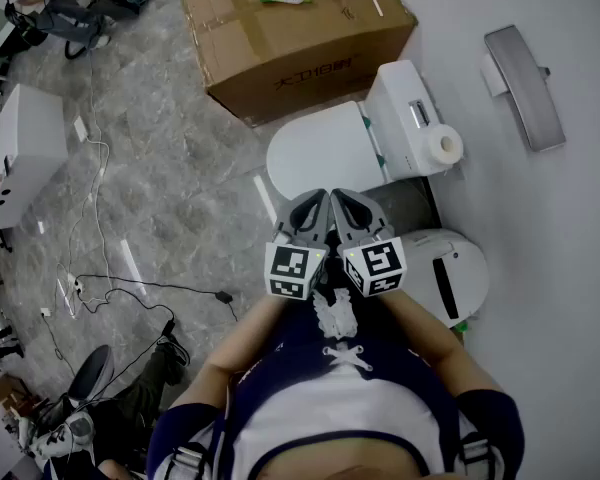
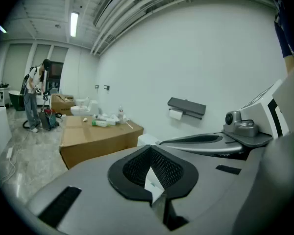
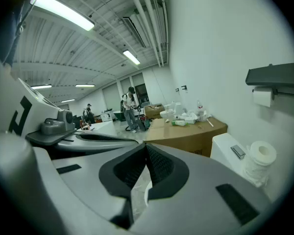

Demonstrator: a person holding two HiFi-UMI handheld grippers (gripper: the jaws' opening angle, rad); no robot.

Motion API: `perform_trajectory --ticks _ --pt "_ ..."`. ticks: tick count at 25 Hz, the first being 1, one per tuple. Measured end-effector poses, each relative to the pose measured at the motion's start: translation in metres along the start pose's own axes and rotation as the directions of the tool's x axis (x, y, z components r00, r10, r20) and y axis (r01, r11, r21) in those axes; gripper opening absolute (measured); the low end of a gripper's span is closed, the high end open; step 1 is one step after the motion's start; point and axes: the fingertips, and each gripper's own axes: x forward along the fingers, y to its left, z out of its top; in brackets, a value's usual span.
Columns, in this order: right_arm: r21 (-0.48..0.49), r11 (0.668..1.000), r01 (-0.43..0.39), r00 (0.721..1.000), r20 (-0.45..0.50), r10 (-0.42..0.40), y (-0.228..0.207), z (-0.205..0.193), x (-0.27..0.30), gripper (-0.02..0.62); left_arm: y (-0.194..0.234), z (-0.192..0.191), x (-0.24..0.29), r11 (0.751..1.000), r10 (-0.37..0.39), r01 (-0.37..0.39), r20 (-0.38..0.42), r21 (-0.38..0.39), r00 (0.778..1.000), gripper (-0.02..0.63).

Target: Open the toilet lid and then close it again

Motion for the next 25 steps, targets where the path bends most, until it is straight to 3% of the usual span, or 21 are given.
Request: perform_trajectory --ticks 7,14,25 --pt "0.032 0.999 -0.012 1.000 0.006 0.012 -0.005 -0.006 0.008 0.008 0.005 -0.006 0.008 1.000 -0.004 0.004 -0.004 -0.012 1.000 0.006" --pt "0.072 0.997 -0.033 0.999 -0.035 0.036 0.001 -0.025 0.011 0.009 0.007 -0.024 0.005 0.992 -0.078 0.076 -0.017 -0.101 0.997 0.006" --pt "0.101 0.989 -0.108 0.979 -0.162 0.123 0.013 -0.066 0.037 0.009 0.029 -0.068 0.006 0.982 -0.043 0.026 -0.083 -0.188 0.996 0.005"
